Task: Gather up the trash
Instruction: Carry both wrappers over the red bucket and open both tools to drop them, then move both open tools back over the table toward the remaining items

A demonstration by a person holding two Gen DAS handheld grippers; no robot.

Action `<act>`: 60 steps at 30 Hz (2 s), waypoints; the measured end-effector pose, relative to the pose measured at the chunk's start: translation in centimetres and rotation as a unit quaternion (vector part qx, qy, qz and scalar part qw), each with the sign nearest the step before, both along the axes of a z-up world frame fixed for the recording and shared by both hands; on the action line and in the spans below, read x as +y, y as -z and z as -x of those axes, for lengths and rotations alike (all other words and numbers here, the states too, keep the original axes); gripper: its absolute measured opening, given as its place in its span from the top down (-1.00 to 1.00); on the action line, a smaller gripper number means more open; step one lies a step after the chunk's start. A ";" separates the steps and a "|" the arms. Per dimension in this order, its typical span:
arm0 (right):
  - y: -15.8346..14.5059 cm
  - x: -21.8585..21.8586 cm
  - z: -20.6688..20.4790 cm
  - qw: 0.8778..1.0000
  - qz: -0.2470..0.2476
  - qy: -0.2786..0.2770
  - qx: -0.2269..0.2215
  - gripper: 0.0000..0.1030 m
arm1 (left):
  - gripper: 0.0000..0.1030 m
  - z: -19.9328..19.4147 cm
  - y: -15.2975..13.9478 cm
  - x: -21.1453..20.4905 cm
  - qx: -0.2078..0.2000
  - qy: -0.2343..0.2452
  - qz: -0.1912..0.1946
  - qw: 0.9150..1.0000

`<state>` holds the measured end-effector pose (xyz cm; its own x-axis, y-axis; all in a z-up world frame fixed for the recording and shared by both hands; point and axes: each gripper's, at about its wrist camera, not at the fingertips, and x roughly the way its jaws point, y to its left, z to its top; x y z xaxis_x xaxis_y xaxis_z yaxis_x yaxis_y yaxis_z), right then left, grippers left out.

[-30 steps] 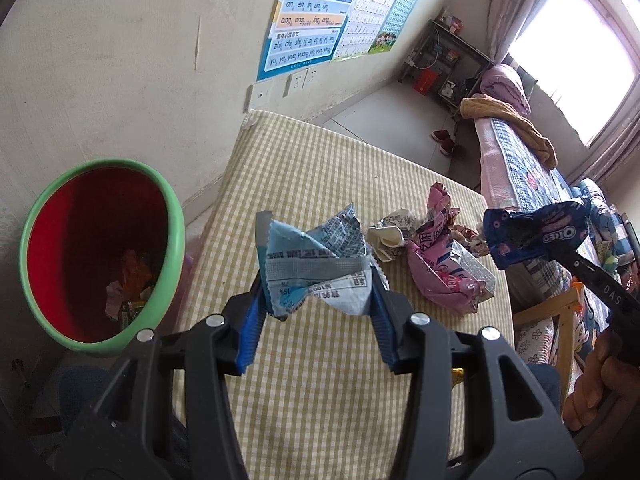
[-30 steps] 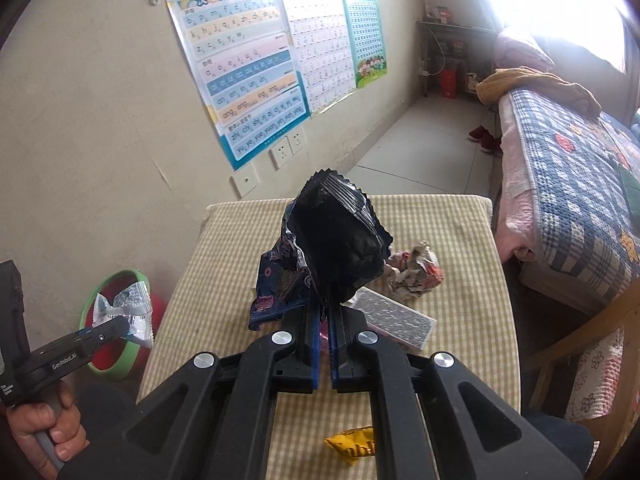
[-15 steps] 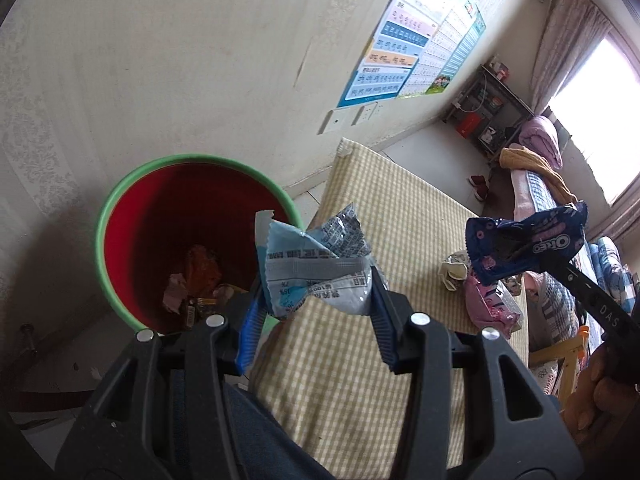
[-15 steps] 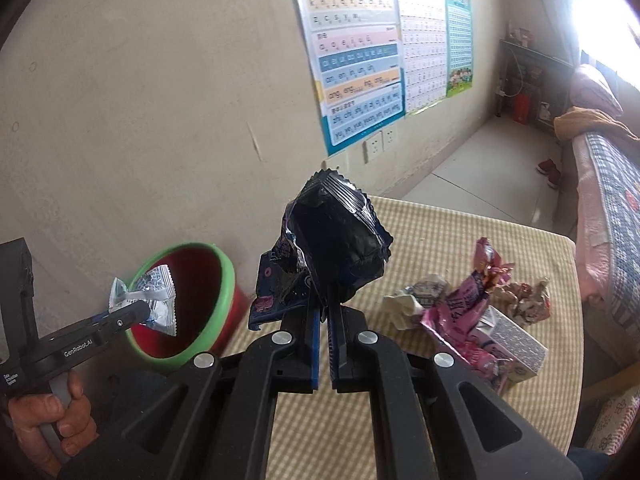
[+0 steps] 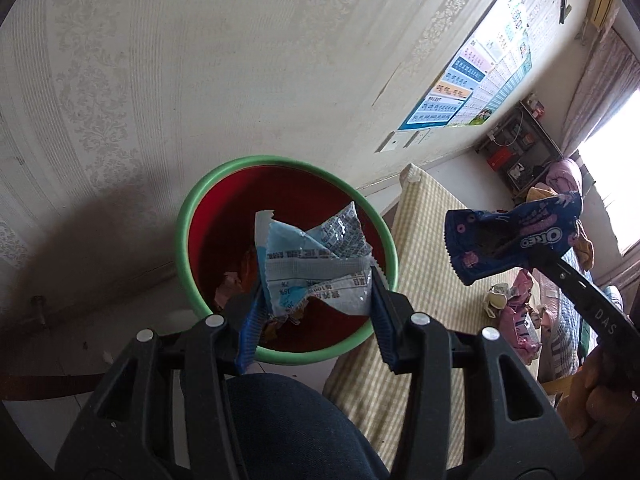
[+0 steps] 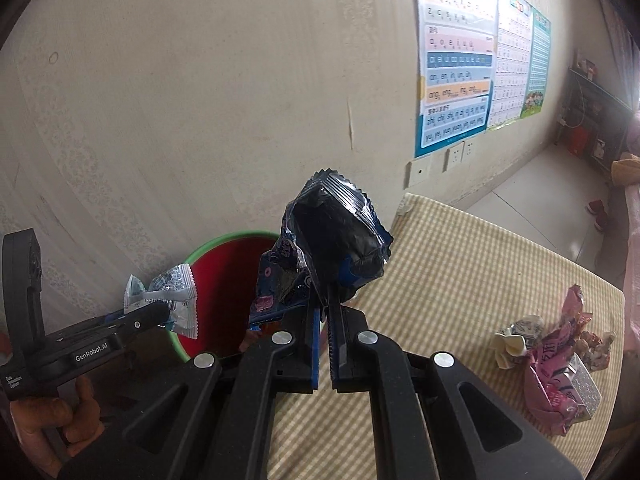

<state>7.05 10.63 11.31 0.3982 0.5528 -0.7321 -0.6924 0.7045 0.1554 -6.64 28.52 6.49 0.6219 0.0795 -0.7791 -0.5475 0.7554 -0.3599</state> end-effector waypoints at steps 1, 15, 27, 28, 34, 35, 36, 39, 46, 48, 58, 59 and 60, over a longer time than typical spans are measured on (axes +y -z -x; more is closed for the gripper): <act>0.2 0.7 0.1 1.000 0.004 -0.006 0.000 0.93 | 0.11 0.2 0.2 0.4 0.000 -0.003 0.002 1.000; 4.4 8.0 0.7 0.996 0.047 -0.067 0.022 0.85 | 0.09 0.6 2.0 3.7 0.007 -0.024 0.009 1.000; 5.2 7.3 0.7 0.997 0.052 -0.059 0.020 -0.60 | -0.80 0.7 1.9 4.3 -0.011 -0.039 0.021 0.999; 5.1 7.0 0.6 0.997 0.050 -0.057 0.020 -0.67 | -0.85 0.7 1.7 4.2 -0.012 -0.039 0.020 0.999; 4.2 5.0 0.9 0.998 0.042 -0.044 0.020 -0.78 | -0.89 0.5 0.6 3.2 -0.017 -0.036 0.014 0.999; 4.0 4.7 1.0 0.998 0.041 -0.042 0.022 -0.78 | -0.89 0.4 0.5 2.9 -0.018 -0.034 0.012 0.999; 3.9 4.2 1.1 0.998 0.039 -0.040 0.023 -0.79 | -0.89 0.3 0.3 2.5 -0.019 -0.030 0.011 0.999; 3.4 2.5 1.6 0.999 0.037 -0.029 0.022 -0.80 | -0.89 -0.1 -0.2 1.2 -0.020 -0.018 0.005 1.000; 2.4 -2.7 1.3 0.999 0.030 0.013 0.021 -0.82 | -0.89 -1.8 -1.3 -3.2 -0.019 0.022 -0.009 1.000; 2.2 -4.4 1.2 0.999 0.028 0.026 0.022 -0.82 | -0.89 -2.3 -1.5 -4.5 -0.019 0.033 -0.009 0.999; 1.7 -12.7 0.6 0.995 0.021 0.094 0.018 -0.82 | -0.89 -4.7 -2.6 -10.7 -0.018 0.091 -0.019 0.995; 1.7 -13.6 0.6 0.995 0.022 0.101 0.016 -0.82 | -0.89 -4.9 -2.7 -11.5 -0.018 0.098 -0.020 0.995; 1.6 -14.4 0.5 0.994 0.024 0.108 0.014 -0.82 | -0.89 -5.2 -2.7 -12.1 -0.019 0.104 -0.021 0.994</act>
<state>6.52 -3.77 9.67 0.4831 0.4213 -0.7675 -0.5207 0.8430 0.1351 -1.42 16.45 9.21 0.6566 -0.0227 -0.7539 -0.3642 0.8658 -0.3432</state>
